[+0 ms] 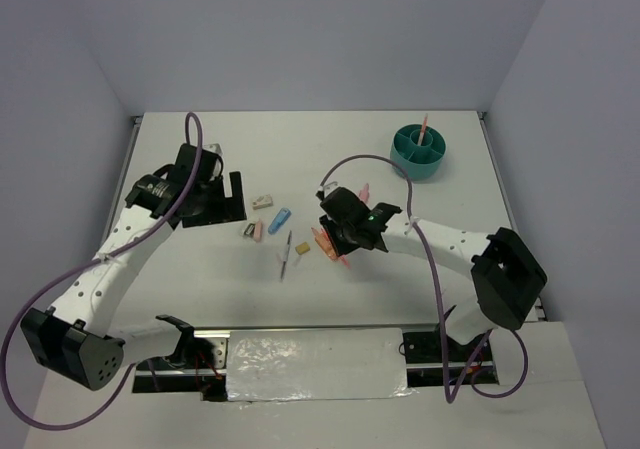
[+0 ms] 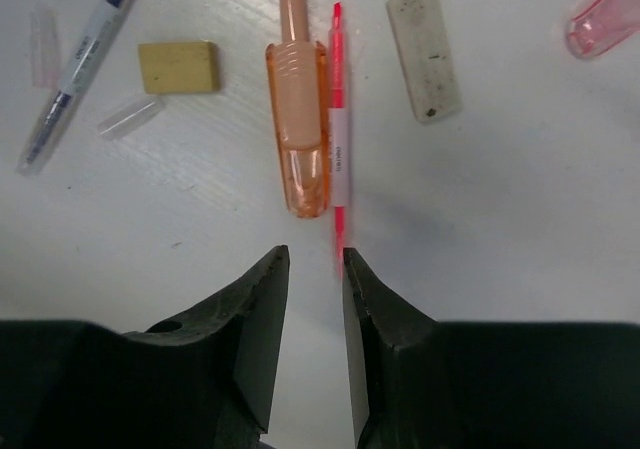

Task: Sort the stationery into containers
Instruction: Pick up the pen from the center of the board.

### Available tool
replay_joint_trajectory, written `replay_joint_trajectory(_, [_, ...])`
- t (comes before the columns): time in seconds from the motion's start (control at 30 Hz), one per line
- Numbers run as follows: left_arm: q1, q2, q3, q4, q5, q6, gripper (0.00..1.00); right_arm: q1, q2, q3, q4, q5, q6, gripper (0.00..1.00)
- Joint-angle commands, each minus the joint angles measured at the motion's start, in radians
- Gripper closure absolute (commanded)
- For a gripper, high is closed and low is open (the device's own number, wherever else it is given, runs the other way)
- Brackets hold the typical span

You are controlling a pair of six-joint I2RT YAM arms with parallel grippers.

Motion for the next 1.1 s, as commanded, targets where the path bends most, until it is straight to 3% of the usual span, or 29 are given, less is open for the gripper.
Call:
replay_joint_trajectory(0.0, [0.000, -0.040, -0.016, 0.004, 0.026, 0.025, 0.01, -0.042, 0.017, 0.005, 0.072, -0.024, -0.075, 0.65])
replay_joint_trajectory(0.57, [-0.002, -0.045, -0.060, 0.036, 0.096, 0.039, 0.01, -0.073, 0.229, 0.048, 0.138, -0.085, -0.115, 0.66])
replay_joint_trajectory(1.0, [0.000, -0.018, -0.048, 0.044, 0.110, 0.060, 0.01, -0.104, 0.300, 0.056, 0.163, -0.107, -0.130, 0.62])
replay_joint_trajectory(1.07, [0.000, -0.015, -0.048, 0.045, 0.110, 0.059, 0.01, -0.104, 0.310, 0.059, 0.166, -0.116, -0.129, 0.65])
